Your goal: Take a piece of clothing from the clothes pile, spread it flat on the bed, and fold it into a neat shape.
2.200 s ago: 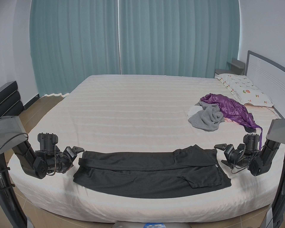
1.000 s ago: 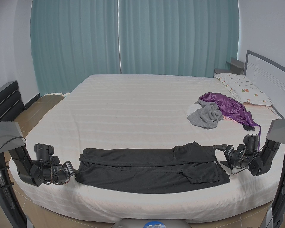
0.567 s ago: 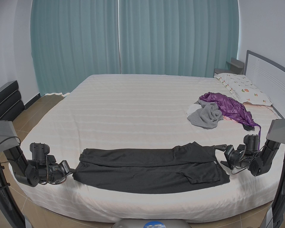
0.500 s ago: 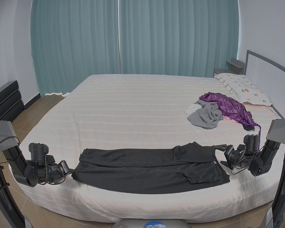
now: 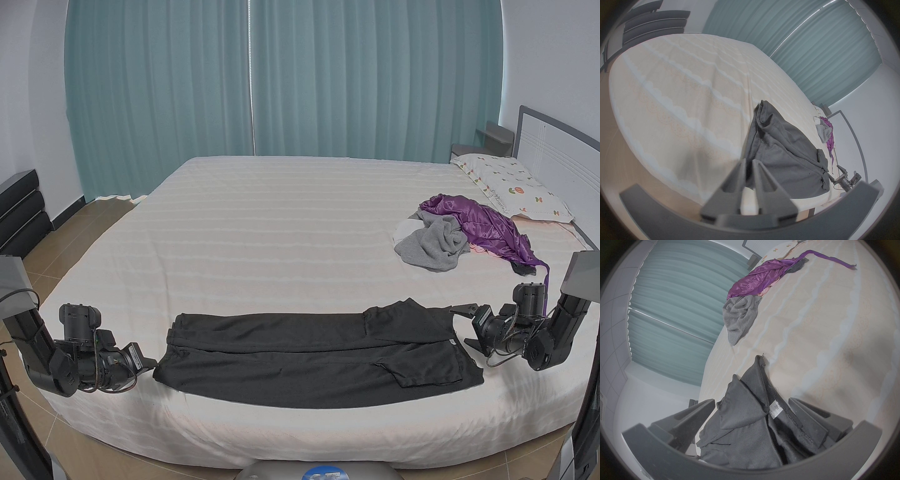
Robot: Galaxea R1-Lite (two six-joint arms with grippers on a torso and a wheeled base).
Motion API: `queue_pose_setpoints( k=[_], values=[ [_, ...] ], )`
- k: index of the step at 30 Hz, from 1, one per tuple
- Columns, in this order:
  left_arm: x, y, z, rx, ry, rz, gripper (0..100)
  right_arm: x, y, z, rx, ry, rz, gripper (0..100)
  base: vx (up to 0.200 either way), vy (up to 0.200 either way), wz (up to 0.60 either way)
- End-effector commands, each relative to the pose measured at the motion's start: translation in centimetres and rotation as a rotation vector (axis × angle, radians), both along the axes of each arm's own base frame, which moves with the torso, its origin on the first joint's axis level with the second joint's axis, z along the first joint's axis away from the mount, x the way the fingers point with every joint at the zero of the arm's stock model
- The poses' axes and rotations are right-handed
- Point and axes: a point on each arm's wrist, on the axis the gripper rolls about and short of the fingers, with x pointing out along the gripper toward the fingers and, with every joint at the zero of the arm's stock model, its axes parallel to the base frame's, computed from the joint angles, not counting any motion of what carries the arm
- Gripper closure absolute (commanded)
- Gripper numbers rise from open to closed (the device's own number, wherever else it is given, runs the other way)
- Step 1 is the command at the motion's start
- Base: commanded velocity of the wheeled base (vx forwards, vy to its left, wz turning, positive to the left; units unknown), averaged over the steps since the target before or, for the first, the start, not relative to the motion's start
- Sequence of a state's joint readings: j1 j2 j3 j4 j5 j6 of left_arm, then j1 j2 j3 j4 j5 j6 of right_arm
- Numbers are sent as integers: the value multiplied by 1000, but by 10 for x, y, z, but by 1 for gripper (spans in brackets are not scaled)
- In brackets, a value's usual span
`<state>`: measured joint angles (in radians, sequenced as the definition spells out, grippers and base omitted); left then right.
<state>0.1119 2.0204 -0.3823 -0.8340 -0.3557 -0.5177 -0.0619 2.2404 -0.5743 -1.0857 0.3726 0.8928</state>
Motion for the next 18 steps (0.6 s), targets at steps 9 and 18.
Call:
queue_pose_setpoints(
  k=[9, 18],
  values=[
    [8, 0, 6, 22, -34, -22, 0, 0, -1, 0, 0, 2, -2, 0, 0, 0, 0],
    [42, -18, 24, -48, -120, -22, 0, 0, 0, -1, 0, 4, -1, 0, 0, 0, 0]
  ],
)
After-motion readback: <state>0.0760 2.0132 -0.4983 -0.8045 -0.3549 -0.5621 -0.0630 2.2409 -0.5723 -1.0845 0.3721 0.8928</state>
